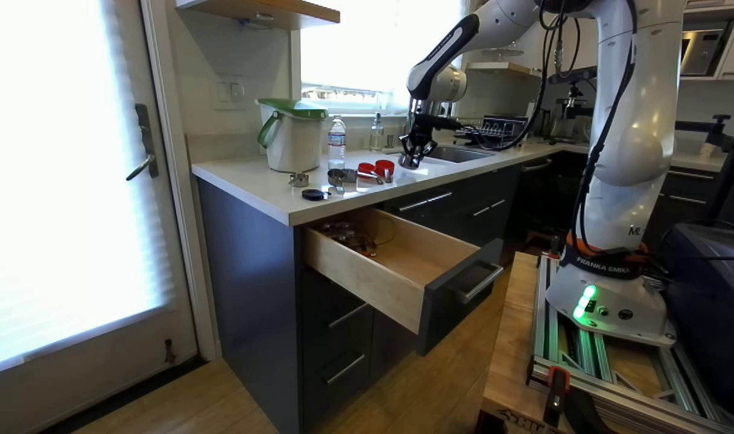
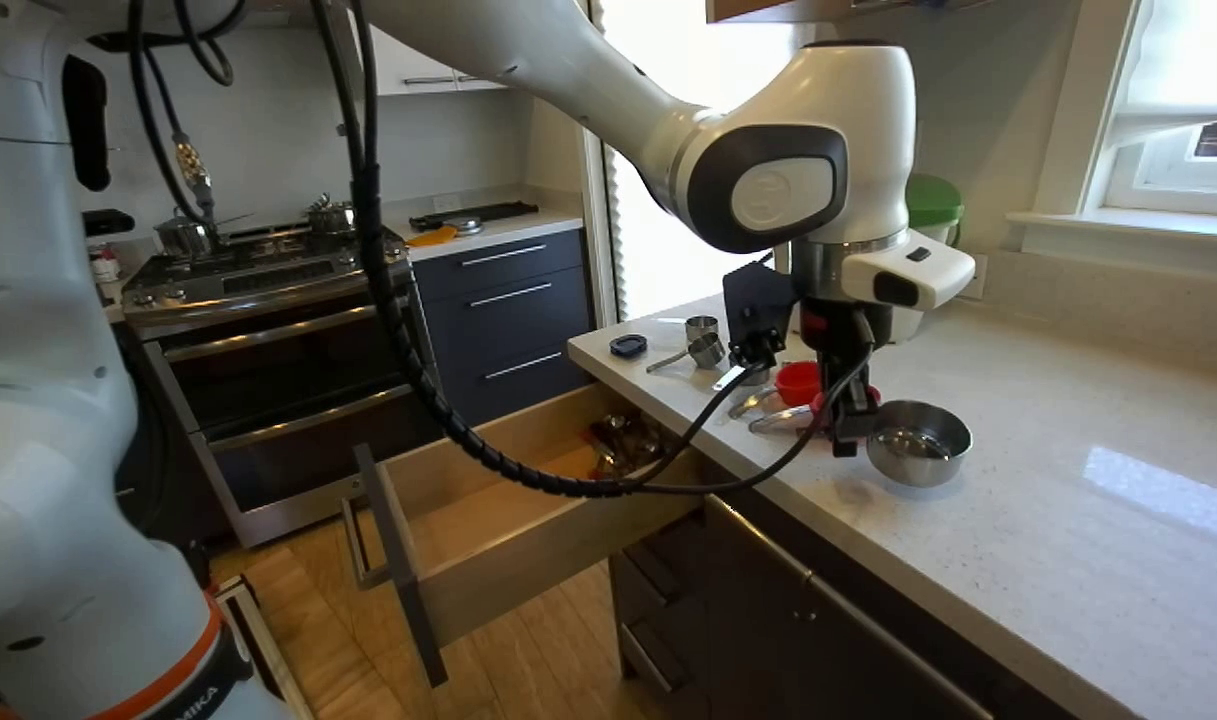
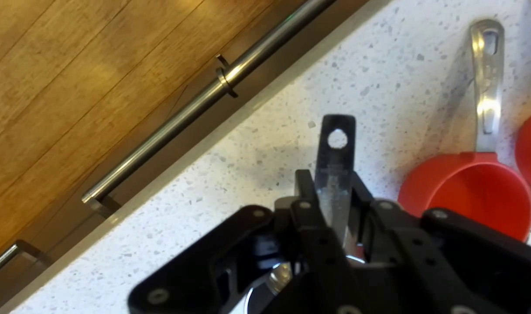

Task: Remove the pot from the drawer

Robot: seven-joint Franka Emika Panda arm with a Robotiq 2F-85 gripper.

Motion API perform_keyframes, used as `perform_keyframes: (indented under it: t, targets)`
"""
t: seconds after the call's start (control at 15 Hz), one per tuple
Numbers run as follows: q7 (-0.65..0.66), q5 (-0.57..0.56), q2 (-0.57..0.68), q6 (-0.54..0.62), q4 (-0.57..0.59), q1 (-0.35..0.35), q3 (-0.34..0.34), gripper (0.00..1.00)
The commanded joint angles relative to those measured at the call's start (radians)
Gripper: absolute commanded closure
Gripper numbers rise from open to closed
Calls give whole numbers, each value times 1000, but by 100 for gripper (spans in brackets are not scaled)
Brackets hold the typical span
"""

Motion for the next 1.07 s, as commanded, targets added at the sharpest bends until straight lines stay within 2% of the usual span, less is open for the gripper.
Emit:
perform_keyframes:
  t: [0.0,0.87,0.93,1.0]
  targets:
    - [24,-23,39,33,20,7,-7,95]
    - [19,-110,84,34,54,20,-7,95]
    - [18,-110,84,33,55,21,-7,54]
    - [20,-109,84,35,55,22,-6,53]
